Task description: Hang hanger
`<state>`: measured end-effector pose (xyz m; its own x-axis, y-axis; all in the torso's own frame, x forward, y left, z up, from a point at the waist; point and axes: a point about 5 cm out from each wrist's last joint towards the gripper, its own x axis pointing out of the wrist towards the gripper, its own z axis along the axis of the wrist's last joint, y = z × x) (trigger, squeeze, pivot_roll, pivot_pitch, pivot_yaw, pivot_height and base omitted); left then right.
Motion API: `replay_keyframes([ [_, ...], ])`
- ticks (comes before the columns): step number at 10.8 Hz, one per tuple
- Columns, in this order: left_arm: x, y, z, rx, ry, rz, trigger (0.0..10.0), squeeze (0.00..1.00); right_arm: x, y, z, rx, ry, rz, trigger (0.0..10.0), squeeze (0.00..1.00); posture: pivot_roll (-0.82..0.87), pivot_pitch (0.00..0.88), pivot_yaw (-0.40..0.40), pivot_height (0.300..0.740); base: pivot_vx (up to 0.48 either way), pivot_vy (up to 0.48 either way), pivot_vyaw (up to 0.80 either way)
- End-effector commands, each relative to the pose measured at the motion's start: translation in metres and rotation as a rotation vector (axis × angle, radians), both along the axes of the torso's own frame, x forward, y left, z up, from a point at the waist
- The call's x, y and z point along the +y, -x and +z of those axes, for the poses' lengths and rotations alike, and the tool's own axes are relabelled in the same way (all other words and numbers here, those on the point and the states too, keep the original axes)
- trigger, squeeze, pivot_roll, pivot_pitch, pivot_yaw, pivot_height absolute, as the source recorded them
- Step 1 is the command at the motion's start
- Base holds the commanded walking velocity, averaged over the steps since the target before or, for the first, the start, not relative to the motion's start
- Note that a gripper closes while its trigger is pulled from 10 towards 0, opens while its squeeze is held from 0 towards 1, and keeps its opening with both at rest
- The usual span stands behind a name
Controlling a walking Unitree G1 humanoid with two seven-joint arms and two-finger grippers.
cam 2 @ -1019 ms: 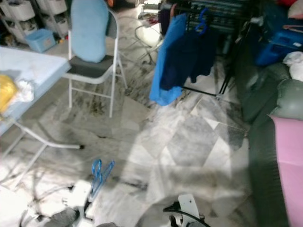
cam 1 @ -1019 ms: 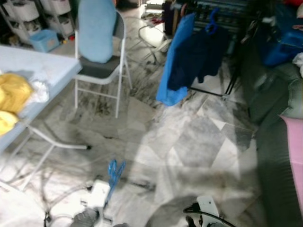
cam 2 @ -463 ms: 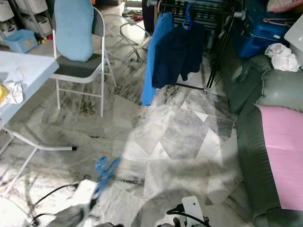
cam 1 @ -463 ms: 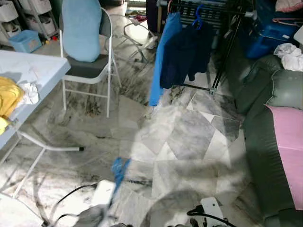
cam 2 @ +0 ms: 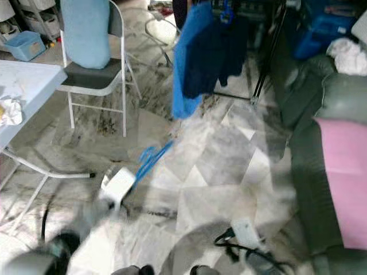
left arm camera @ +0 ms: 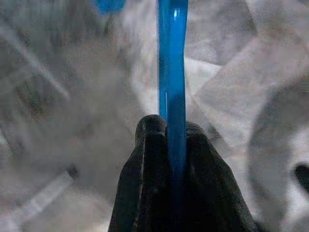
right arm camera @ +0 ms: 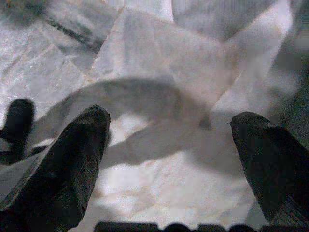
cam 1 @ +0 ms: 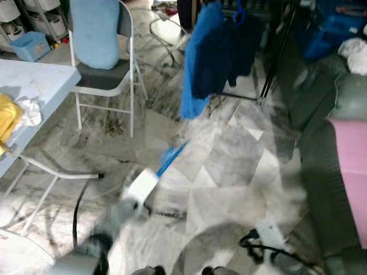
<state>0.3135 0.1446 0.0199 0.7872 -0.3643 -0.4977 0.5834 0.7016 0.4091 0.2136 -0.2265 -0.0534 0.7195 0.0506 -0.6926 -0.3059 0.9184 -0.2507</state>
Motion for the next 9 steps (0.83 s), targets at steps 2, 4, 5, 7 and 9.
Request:
replay_keyframes([
  [2, -0.006, -0.009, 0.015, -0.07, -0.14, -0.201, 10.0, 0.0, -0.008, -0.039, 0.043, -0.226, -0.005, 0.186, 10.0, 0.0, -0.1, 0.156, 0.056, 0.74, 0.0, 0.0, 0.0],
  [4, -0.009, -0.019, 0.03, -0.138, -0.179, -0.261, 10.0, 0.0, -0.009, -0.061, 0.085, -0.384, 0.052, 0.423, 10.0, 0.0, -0.11, 0.16, 0.067, 0.74, 0.0, 0.0, 0.0],
  [5, -0.014, -0.019, 0.033, -0.175, -0.223, -0.346, 10.0, 0.0, -0.007, -0.07, 0.11, -0.446, 0.038, 0.514, 10.0, 0.0, -0.12, 0.163, 0.07, 0.74, 0.0, 0.0, 0.0],
  [7, -0.025, -0.015, 0.035, -0.191, -0.217, -0.461, 10.0, 0.0, 0.001, -0.082, 0.148, -0.539, 0.098, 0.681, 10.0, 0.0, -0.12, 0.171, 0.07, 0.74, 0.0, 0.0, 0.0],
  [9, -0.032, -0.015, 0.04, -0.228, -0.205, -0.494, 10.0, 0.0, 0.01, -0.086, 0.163, -0.561, 0.074, 0.744, 10.0, 0.0, -0.12, 0.177, 0.069, 0.74, 0.0, 0.0, 0.0],
])
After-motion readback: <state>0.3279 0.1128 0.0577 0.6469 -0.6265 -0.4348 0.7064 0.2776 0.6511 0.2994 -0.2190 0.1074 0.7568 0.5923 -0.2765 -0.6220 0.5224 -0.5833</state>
